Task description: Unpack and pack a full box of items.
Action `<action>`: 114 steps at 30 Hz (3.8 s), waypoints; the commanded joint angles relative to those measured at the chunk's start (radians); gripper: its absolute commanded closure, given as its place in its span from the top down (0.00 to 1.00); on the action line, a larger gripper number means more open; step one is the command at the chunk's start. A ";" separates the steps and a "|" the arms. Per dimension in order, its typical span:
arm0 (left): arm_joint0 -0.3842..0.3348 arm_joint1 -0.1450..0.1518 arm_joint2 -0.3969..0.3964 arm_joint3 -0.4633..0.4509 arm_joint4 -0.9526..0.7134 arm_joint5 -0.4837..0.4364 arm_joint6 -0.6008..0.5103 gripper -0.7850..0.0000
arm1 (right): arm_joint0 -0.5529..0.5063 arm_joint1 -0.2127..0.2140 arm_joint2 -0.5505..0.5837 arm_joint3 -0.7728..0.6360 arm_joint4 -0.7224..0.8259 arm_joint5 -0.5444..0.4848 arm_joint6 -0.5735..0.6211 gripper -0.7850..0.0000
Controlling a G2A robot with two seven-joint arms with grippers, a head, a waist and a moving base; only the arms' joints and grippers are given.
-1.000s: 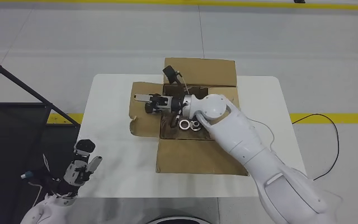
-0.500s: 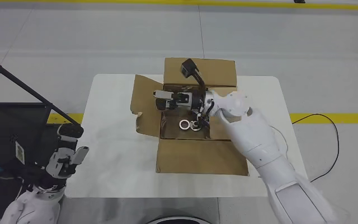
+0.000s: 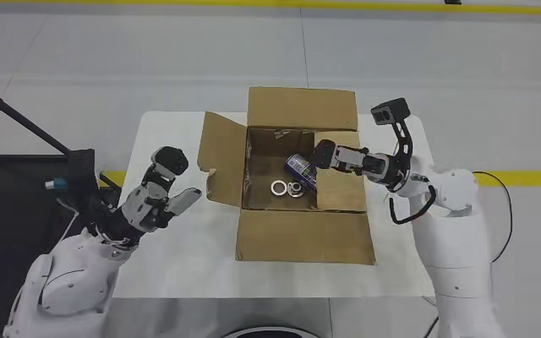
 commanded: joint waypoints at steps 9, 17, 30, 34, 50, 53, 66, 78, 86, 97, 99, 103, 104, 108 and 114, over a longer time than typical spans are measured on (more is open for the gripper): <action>-0.354 -0.024 0.417 0.083 0.139 0.161 -0.157 1.00 | -0.145 0.050 0.276 0.057 0.090 -0.046 0.028 1.00; -0.451 -0.039 0.531 0.133 0.230 0.229 -0.187 1.00 | -0.155 0.064 0.331 0.126 0.135 -0.065 0.045 1.00; -0.506 -0.053 0.596 0.232 0.223 0.394 -0.271 1.00 | -0.155 0.064 0.331 0.126 0.135 -0.065 0.045 1.00; -0.589 -0.070 0.662 0.311 0.174 0.484 -0.357 1.00 | -0.155 0.064 0.331 0.126 0.135 -0.065 0.045 1.00; -0.816 -0.148 0.828 0.679 -0.096 0.526 -0.439 1.00 | -0.155 0.064 0.331 0.126 0.135 -0.065 0.045 1.00; -0.834 -0.160 0.851 0.720 -0.122 0.513 -0.435 1.00 | -0.155 0.064 0.331 0.126 0.135 -0.065 0.045 1.00; -0.881 -0.202 0.914 0.794 -0.174 0.480 -0.412 1.00 | -0.155 0.064 0.331 0.126 0.135 -0.065 0.045 1.00; -0.866 -0.211 0.886 0.781 -0.208 0.460 -0.386 1.00 | -0.169 0.074 0.300 0.175 0.089 0.003 0.016 1.00; -0.843 -0.211 0.860 0.735 -0.197 0.475 -0.348 1.00 | -0.165 0.090 0.290 0.263 0.055 0.009 0.009 1.00; -0.845 -0.232 0.861 0.713 -0.211 0.493 -0.251 1.00 | -0.158 0.086 0.200 0.382 0.156 -0.021 0.082 1.00; -0.851 -0.237 0.867 0.710 -0.214 0.496 -0.240 1.00 | -0.161 0.085 0.185 0.390 0.181 -0.028 0.110 1.00; -0.866 -0.249 0.882 0.707 -0.211 0.504 -0.229 1.00 | -0.163 0.085 0.162 0.402 0.210 -0.036 0.142 1.00; -0.870 -0.251 0.885 0.706 -0.210 0.505 -0.228 1.00 | -0.164 0.086 0.158 0.403 0.214 -0.038 0.149 1.00; -0.882 -0.262 0.897 0.706 -0.206 0.511 -0.220 1.00 | -0.172 0.088 0.141 0.398 0.226 -0.043 0.173 1.00; -0.889 -0.273 0.905 0.704 -0.195 0.518 -0.212 1.00 | -0.184 0.091 0.123 0.385 0.234 -0.053 0.181 1.00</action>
